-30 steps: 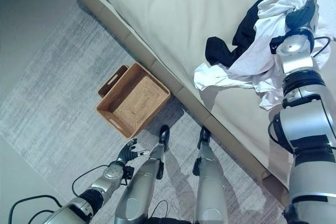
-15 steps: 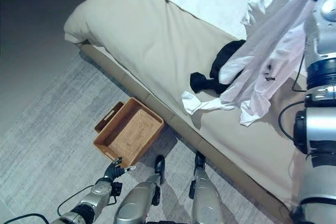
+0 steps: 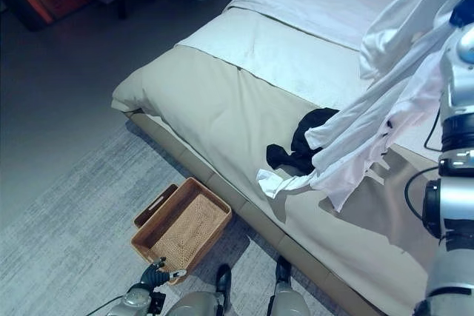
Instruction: Pick up clothes into the bucket
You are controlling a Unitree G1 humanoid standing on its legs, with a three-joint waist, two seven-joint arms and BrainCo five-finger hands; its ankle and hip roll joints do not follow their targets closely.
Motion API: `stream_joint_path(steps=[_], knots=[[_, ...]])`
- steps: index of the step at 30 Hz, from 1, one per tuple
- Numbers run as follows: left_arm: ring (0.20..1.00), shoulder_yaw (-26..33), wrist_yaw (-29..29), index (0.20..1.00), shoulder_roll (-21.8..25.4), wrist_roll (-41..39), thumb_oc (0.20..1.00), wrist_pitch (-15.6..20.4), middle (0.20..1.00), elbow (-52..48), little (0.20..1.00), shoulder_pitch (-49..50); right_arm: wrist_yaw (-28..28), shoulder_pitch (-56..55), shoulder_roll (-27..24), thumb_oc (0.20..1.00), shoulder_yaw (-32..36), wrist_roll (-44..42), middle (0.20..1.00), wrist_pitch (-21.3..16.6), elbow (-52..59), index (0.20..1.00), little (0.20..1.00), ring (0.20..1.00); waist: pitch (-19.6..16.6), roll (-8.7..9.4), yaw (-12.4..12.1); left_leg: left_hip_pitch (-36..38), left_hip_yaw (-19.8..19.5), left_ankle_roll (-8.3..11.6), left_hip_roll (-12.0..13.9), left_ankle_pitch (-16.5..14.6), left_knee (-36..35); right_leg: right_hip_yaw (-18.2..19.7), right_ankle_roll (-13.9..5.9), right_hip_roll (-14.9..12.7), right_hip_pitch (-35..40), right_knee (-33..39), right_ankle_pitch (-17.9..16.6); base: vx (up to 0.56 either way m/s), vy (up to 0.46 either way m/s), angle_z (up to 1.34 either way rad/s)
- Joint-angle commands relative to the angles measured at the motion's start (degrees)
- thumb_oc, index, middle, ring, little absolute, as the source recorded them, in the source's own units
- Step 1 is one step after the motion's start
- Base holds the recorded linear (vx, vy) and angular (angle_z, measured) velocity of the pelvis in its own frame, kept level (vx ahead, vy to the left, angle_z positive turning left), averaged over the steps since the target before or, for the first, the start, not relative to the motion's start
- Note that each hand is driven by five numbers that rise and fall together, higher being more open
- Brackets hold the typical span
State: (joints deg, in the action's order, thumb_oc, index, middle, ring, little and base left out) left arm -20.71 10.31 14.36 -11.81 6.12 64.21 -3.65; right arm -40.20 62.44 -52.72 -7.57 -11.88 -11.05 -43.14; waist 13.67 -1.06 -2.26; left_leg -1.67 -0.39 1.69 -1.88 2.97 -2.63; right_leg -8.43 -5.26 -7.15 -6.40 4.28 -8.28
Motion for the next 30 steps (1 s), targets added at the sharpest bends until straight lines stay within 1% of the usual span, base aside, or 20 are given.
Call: stream_joint_path(steps=[1, 2, 3, 4, 5, 6, 8, 9, 11, 12, 13, 14, 15, 16, 18, 20, 23, 24, 25, 30], knots=[[1.0, 1.0, -0.3, 1.0, 1.3, 3.8, 1.0, 0.3, 1.0, 3.4, 1.0, -0.6, 6.6, 3.3, -3.1, 0.2, -5.6, 2.7, 0.2, 0.3, -1.9, 0.2, 0.2, 0.2, -1.8, 2.34, -0.7, -3.8, -0.2, 0.32, -1.0, -5.0, 5.2, -1.5, -4.49, -4.1, 0.7, -9.6, 7.3, -0.07, 0.013, -0.01], [1.0, 1.0, -0.3, 1.0, 1.2, 4.0, 1.0, 0.3, 1.0, 3.5, 1.0, -0.7, 6.9, 3.0, -2.4, 0.2, -5.9, 2.2, 0.2, 0.6, -3.0, 0.2, 0.2, 0.2, -1.5, 2.21, -0.6, -4.0, 0.0, 0.31, -1.0, -4.8, 5.1, -1.4, -4.44, -4.2, 0.4, -9.6, 7.1, -0.1, 0.022, -0.04], [1.0, 1.2, -0.2, 1.0, 1.2, 3.9, 1.0, 0.5, 1.0, 3.8, 1.0, -0.6, 8.8, 2.0, -1.5, 0.2, -7.6, 4.0, 0.2, 2.0, -4.8, 0.2, 0.2, 0.2, -0.8, 1.99, -0.4, -4.4, 0.2, 0.3, -1.0, -4.5, 5.0, -1.3, -4.37, -4.2, -0.3, -9.7, 6.8, -0.07, 0.017, -0.04], [1.0, 1.2, -0.2, 1.0, 1.2, 3.9, 1.0, 0.5, 1.0, 3.8, 1.0, -0.6, 8.8, 2.1, -1.5, 0.2, -7.7, 4.0, 0.2, 2.0, -4.9, 0.2, 0.2, 0.2, -0.9, 1.97, -0.4, -4.5, 0.2, 0.3, -1.0, -4.5, 5.0, -1.2, -4.37, -4.2, -0.4, -9.7, 6.8, -0.13, 0.036, -0.07], [1.0, 1.0, -0.1, 1.0, 1.1, 3.7, 1.0, 0.7, 1.0, 3.4, 1.0, -0.5, 9.8, 1.3, -0.5, 0.2, -9.1, 6.1, 0.2, 3.2, -7.6, 0.2, 0.2, 0.2, 0.3, 1.45, -0.3, -5.3, 0.3, 0.26, -1.1, -4.2, 5.1, -1.0, -4.28, -4.2, -1.5, -10.0, 6.5, -0.1, 0.031, -0.07], [1.0, 1.0, -0.1, 1.0, 1.1, 3.7, 1.0, 0.7, 1.0, 3.4, 1.0, -0.6, 10.7, 0.8, -0.1, 0.2, -9.9, 7.1, 0.2, 3.7, -7.6, 0.2, 0.2, 0.2, 0.7, 1.27, -0.2, -5.7, 0.4, 0.21, -1.1, -4.0, 5.2, -0.8, -4.25, -4.1, -2.0, -10.1, 6.3, -0.13, 0.041, -0.1], [1.0, 1.0, 0.0, 1.0, 0.9, 3.7, 1.0, 0.8, 1.0, 3.4, 1.0, -0.7, 10.8, -0.2, 0.7, 0.2, -9.6, 7.3, 0.2, 3.8, -8.8, 0.2, 0.2, 0.2, 1.2, 0.98, -0.2, -6.1, 0.5, 0.2, -1.2, -3.8, 5.3, -0.5, -4.17, -4.1, -2.6, -10.3, 6.2, -0.06, 0.02, -0.11], [1.0, 1.1, 0.1, 1.0, 0.8, 3.7, 1.0, 0.8, 1.0, 3.6, 1.0, -1.0, 12.6, -1.8, 1.9, 0.2, -10.7, 8.4, 0.2, 4.7, -10.1, 0.2, 0.2, 0.2, 2.0, 0.57, 0.0, -6.8, 0.6, 0.2, -1.2, -3.5, 5.3, -0.2, -4.06, -4.1, -3.6, -10.7, 6.0, -0.05, 0.012, -0.08], [1.0, 1.2, 0.3, 1.0, 0.6, 3.5, 1.0, 0.8, 1.0, 3.4, 1.0, -1.3, 13.0, -2.9, 3.0, 0.2, -10.7, 8.8, 0.2, 5.1, -10.1, 0.2, 0.2, 0.2, 2.6, 0.28, 0.2, -7.2, 0.8, 0.18, -1.2, -3.3, 5.3, 0.1, -3.98, -4.1, -4.2, -11.0, 5.9, -0.06, 0.027, -0.06], [1.0, 1.3, 0.2, 1.0, 0.6, 3.7, 1.0, 0.7, 1.0, 3.8, 1.0, -1.5, 14.3, -3.7, 3.1, 0.2, -11.6, 9.9, 0.2, 5.6, -10.9, 0.2, 0.2, 0.2, 3.0, 0.15, 0.2, -7.4, 0.8, 0.18, -1.2, -3.2, 5.4, 0.1, -3.91, -4.1, -4.5, -11.1, 5.9, -0.1, 0.034, -0.07], [1.0, 1.2, 0.4, 1.0, 0.2, 3.6, 1.0, 0.8, 1.0, 3.6, 1.0, -1.7, 15.2, -5.2, 5.0, 0.2, -11.6, 10.0, 0.2, 5.8, -11.6, 0.2, 0.2, 0.2, 4.0, -0.21, 0.5, -8.3, 1.0, 0.13, -1.3, -3.0, 5.8, 0.5, -3.82, -4.2, -5.5, -11.7, 5.7, -0.1, 0.017, -0.05], [1.0, 1.2, 0.3, 1.0, 0.3, 3.5, 1.0, 0.8, 1.0, 3.5, 1.0, -1.9, 16.7, -5.5, 4.9, 0.31, -12.5, 10.3, 0.31, 6.2, -13.2, 0.31, 0.31, 0.31, 4.6, -0.2, 0.5, -8.7, 1.0, 0.13, -1.3, -2.9, 6.0, 0.6, -3.78, -4.2, -6.0, -11.8, 5.6, -0.08, 0.012, -0.06], [1.0, 1.3, 0.3, 1.0, 0.3, 3.5, 1.0, 0.8, 1.0, 3.5, 1.0, -1.9, 16.7, -5.4, 4.9, 0.583, -12.6, 10.3, 0.583, 6.1, -13.3, 0.583, 0.583, 0.583, 4.6, -0.21, 0.5, -8.8, 1.0, 0.13, -1.3, -2.9, 6.0, 0.7, -3.78, -4.2, -6.1, -11.9, 5.6, -0.08, 0.008, -0.04], [1.0, 1.0, 0.1, 1.0, 0.6, 3.2, 1.0, 0.6, 1.0, 3.6, 1.0, -2.8, 19.4, -4.1, 5.5, 1.0, -14.3, 9.7, 1.0, 7.6, -17.6, 1.0, 1.0, 1.0, 5.5, -0.33, 0.6, -9.7, 1.3, 0.2, -1.2, -2.6, 6.4, 1.0, -3.66, -4.2, -7.3, -12.3, 5.3, -0.06, -0.003, -0.05], [1.0, 0.6, -0.3, 1.0, 0.7, 2.9, 1.0, 0.3, 1.0, 3.7, 1.0, -3.3, 21.8, -2.2, 5.7, 1.0, -17.2, 11.0, 1.0, 8.9, -20.2, 1.0, 1.0, 1.0, 6.2, -0.18, 0.7, -10.2, 1.3, 0.31, -1.0, -2.2, 6.4, 1.0, -3.52, -4.1, -7.7, -12.2, 5.1, -0.04, -0.015, -0.04], [1.0, 0.5, -0.3, 1.0, 0.6, 2.5, 1.0, 0.3, 1.0, 3.6, 1.0, -3.7, 21.9, -1.7, 6.4, 1.0, -17.7, 11.0, 1.0, 9.3, -21.7, 1.0, 1.0, 1.0, 6.6, -0.24, 0.8, -10.6, 1.4, 0.35, -1.0, -2.0, 6.4, 1.1, -3.49, -4.1, -8.2, -12.2, 4.9, -0.03, -0.016, -0.09], [1.0, 0.1, -0.2, 1.0, 0.3, 2.1, 1.0, 0.2, 1.0, 3.9, 1.0, -4.7, 23.2, 0.8, 6.7, 1.0, -20.2, 12.6, 1.0, 10.0, -24.2, 1.0, 1.0, 1.0, 7.4, -0.1, 0.9, -11.2, 1.3, 0.5, -0.8, -1.5, 6.3, 1.5, -3.41, -4.0, -9.1, -12.4, 4.7, -0.03, -0.019, -0.09], [1.0, -0.4, -0.3, 1.0, 0.1, 2.1, 1.0, 0.2, 1.0, 3.6, 1.0, -5.2, 24.6, 1.8, 6.2, 1.0, -22.3, 14.4, 1.0, 10.5, -25.8, 1.0, 1.0, 1.0, 7.9, 0.03, 1.0, -11.5, 1.3, 0.63, -0.7, -1.2, 6.2, 1.3, -3.33, -4.0, -9.3, -12.5, 4.6, 0.0, -0.025, -0.06], [1.0, -0.8, -0.4, 1.0, 0.1, 1.9, 1.0, 0.2, 1.0, 3.5, 1.0, -5.3, 24.8, 3.0, 5.8, 1.0, -23.2, 15.3, 1.0, 11.0, -26.9, 1.0, 1.0, 1.0, 8.0, 0.16, 1.0, -11.6, 1.2, 0.69, -0.7, -1.2, 6.2, 1.3, -3.33, -4.0, -9.5, -12.5, 4.5, -0.01, -0.031, -0.06], [1.0, -1.6, -0.6, 1.0, -0.2, 1.5, 1.0, 0.0, 1.0, 3.8, 1.0, -6.9, 26.0, 7.4, 4.7, 1.0, -25.5, 14.8, 1.0, 11.6, -30.7, 1.0, 1.0, 1.0, 8.3, 0.44, 1.2, -11.8, 1.1, 1.0, -0.5, -1.0, 5.8, 1.3, -3.21, -3.8, -9.8, -12.5, 4.5, 0.0, 0.0, 0.0]])
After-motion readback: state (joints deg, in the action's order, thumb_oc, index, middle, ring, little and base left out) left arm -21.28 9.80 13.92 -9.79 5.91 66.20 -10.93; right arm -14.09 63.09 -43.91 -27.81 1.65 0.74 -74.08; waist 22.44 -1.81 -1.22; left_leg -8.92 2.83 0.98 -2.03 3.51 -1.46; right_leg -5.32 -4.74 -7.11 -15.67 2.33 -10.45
